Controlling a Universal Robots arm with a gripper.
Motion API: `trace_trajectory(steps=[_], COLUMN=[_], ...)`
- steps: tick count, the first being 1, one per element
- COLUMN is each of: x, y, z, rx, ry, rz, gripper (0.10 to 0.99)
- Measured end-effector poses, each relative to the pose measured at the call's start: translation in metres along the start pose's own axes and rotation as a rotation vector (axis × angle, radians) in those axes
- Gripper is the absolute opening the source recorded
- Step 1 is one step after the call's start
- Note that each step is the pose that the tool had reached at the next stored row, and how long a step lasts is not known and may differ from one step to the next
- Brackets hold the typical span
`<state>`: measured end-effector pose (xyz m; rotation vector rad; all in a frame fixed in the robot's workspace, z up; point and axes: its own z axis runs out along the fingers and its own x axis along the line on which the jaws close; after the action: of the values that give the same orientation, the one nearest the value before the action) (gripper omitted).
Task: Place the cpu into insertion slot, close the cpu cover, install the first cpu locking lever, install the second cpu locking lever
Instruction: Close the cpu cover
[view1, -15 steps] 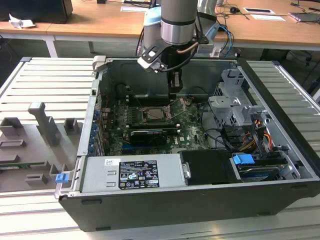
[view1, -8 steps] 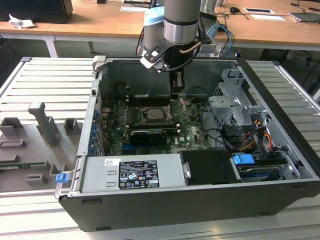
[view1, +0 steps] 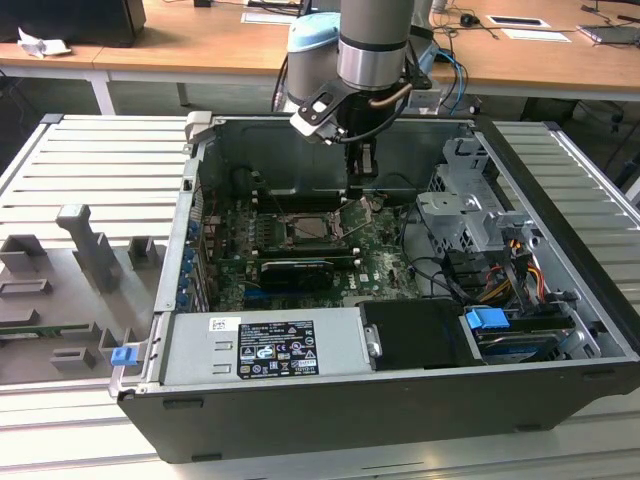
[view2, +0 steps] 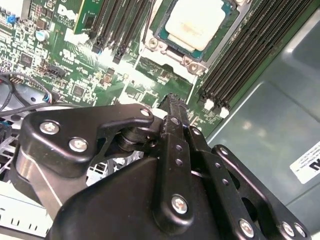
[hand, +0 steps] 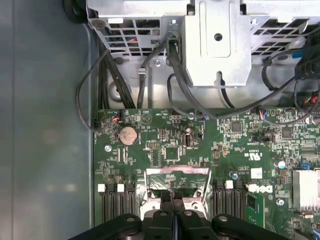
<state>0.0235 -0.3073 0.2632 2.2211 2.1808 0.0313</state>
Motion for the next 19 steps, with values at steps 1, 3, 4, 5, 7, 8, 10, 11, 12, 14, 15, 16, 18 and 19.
trace_trajectory(steps=[1,3,4,5,7,8,10,11,12,14,15,16,18,19], x=[0.0000,0.0001,0.0001,0.0002,0.0003,0.0003,0.0003,0.0002,-0.0001,-0.0042,-0.0051,-0.0052,-0.0051,-0.0051], y=[0.0014,0.0056,0.0089,0.0107,0.0148,0.0194,0.0229,0.0245,0.0256,0.0299,0.0342,0.0373,0.0430,0.0446], z=[0.0001,0.0005,0.0007,0.0010,0.0033,0.0047,0.0056,0.0060,0.0064,0.0076,0.0083,0.0088,0.0101,0.0119], rx=[0.001,0.003,0.004,0.004,0.004,0.004,0.004,0.004,0.004,0.004,0.006,0.006,0.006,0.006], ry=[0.0001,-0.0001,-0.0001,0.0000,0.0003,0.0002,0.0003,0.0006,0.0008,0.0009,0.0012,0.0011,0.0012,0.0012], rz=[0.000,0.000,0.000,0.000,0.000,0.000,-0.007,-0.012,-0.014,-0.015,-0.015,-0.015,-0.015,-0.015], gripper=[0.106,0.106,0.106,0.106,0.106,0.106,0.106,0.106,0.106,0.106,0.106,0.106,0.106,0.106])
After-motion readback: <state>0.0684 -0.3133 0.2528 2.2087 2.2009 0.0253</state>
